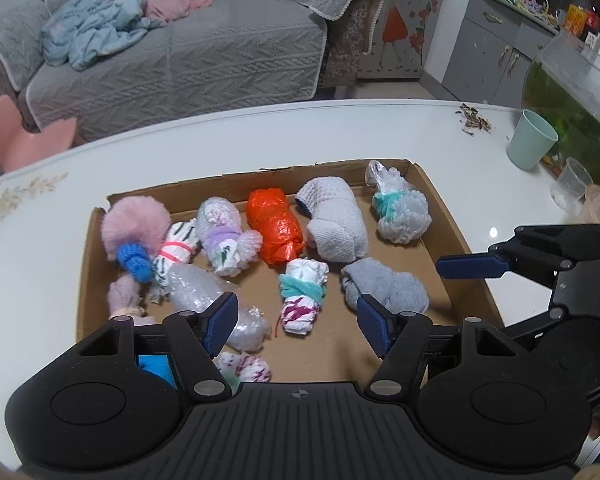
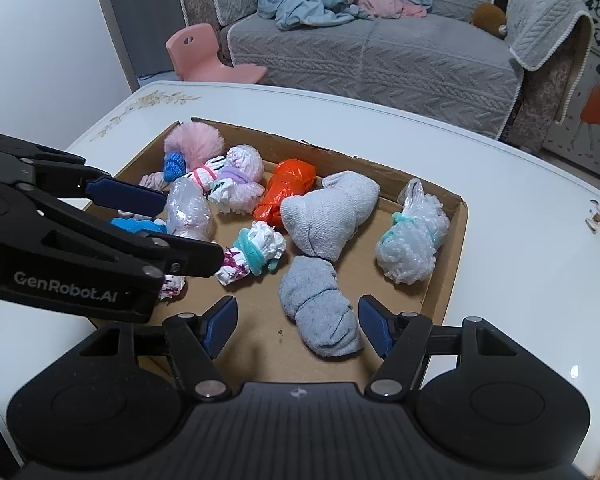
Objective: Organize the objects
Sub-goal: 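Lower both items into the tray and open both tools, then grasp the blue-white rope-tied sock with left tool while right grasps orange plastic bundle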
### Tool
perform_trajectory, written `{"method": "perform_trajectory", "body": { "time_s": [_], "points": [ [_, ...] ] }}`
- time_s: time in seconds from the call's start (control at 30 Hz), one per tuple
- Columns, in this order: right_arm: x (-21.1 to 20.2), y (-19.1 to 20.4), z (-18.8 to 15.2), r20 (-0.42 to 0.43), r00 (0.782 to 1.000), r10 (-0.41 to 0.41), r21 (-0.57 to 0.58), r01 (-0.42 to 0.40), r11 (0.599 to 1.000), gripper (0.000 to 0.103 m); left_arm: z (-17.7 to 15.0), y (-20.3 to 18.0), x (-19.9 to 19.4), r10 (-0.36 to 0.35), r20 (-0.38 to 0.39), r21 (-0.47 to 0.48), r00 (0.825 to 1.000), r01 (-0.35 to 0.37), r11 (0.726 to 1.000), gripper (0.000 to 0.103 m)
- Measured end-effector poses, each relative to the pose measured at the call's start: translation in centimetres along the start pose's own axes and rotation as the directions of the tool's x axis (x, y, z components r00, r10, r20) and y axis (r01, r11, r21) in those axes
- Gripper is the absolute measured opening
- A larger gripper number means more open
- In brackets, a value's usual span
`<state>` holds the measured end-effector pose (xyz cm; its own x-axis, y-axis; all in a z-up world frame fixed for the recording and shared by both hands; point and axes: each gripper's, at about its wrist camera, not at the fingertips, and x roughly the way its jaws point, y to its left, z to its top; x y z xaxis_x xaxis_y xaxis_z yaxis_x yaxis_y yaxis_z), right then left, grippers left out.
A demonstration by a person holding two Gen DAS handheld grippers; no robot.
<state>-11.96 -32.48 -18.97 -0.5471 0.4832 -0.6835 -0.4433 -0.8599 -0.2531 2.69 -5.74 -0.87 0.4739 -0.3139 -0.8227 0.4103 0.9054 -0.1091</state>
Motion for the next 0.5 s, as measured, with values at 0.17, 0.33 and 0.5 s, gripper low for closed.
{"method": "perform_trajectory", "body": {
  "time_s": [0.17,0.33,0.5],
  "points": [
    [-0.4,0.3,-0.1,0.003,1.0,-0.005,0.01,0.005,1.0,0.065,-0.6,0.3,-0.9,0.022,-0.002,0.014,1.0,-0.022,1.0,0.072],
    [-1.2,0.8,-0.5,0.009,1.0,-0.008,0.02,0.008,1.0,0.068,-1.4,0.6,-2.2,0.047,0.001,0.028,0.999,-0.047,0.998,0.073],
    [-2.2,1.2,-1.0,0.017,1.0,-0.002,0.043,0.001,0.999,0.071,-2.1,0.5,-4.0,0.052,0.007,0.039,0.999,-0.052,0.998,0.075]
  ]
}}
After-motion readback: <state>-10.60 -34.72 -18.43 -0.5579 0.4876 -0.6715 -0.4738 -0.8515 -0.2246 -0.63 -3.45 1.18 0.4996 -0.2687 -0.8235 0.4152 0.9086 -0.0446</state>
